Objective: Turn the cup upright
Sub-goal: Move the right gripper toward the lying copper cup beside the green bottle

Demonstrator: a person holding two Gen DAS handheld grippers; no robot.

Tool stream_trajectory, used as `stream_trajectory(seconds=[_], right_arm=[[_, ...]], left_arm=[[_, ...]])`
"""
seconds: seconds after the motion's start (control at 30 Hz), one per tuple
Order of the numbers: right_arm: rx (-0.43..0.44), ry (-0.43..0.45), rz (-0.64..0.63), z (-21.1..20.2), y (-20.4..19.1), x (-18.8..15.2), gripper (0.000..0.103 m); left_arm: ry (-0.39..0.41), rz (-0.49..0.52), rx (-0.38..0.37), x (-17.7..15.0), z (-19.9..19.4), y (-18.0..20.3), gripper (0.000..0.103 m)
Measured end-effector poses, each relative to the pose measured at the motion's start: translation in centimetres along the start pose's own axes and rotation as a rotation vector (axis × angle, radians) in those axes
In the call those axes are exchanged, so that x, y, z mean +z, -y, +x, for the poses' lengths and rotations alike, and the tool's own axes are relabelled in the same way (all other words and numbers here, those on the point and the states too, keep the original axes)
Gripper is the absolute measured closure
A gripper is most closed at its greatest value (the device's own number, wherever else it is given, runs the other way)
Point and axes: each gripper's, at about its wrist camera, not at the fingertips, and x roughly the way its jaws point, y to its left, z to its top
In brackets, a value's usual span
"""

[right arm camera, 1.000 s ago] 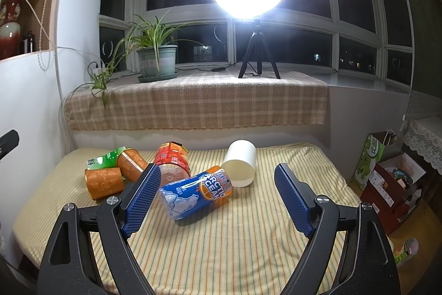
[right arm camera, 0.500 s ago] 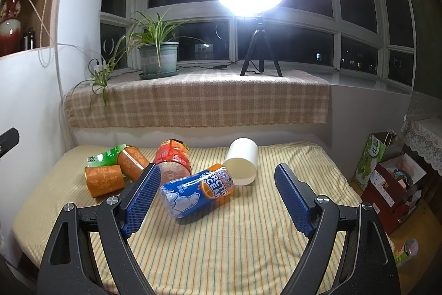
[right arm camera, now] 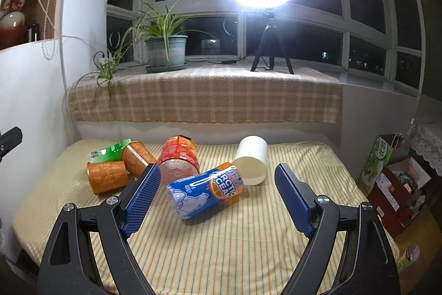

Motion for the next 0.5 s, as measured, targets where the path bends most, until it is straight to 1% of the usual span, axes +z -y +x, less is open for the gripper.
stream_trajectory(seconds=[0.23, 0.33, 0.5], right_arm=[[0.076, -0.016, -0.049, 1.9, -1.4, 0.8, 0.018], [0.152, -0.048, -0.084, 3.4, -2.3, 1.4, 0.018], [0.245, -0.111, -0.164, 6.5, -4.0, 2.5, 0.018]], left_arm=[[-0.023, -0.011, 0.019, -0.3, 0.9, -0.9, 0.0], [-0.034, -0.017, 0.027, -0.5, 1.2, -1.5, 0.0], [-0.058, -0.022, 0.035, -1.0, 1.8, -2.5, 0.0]])
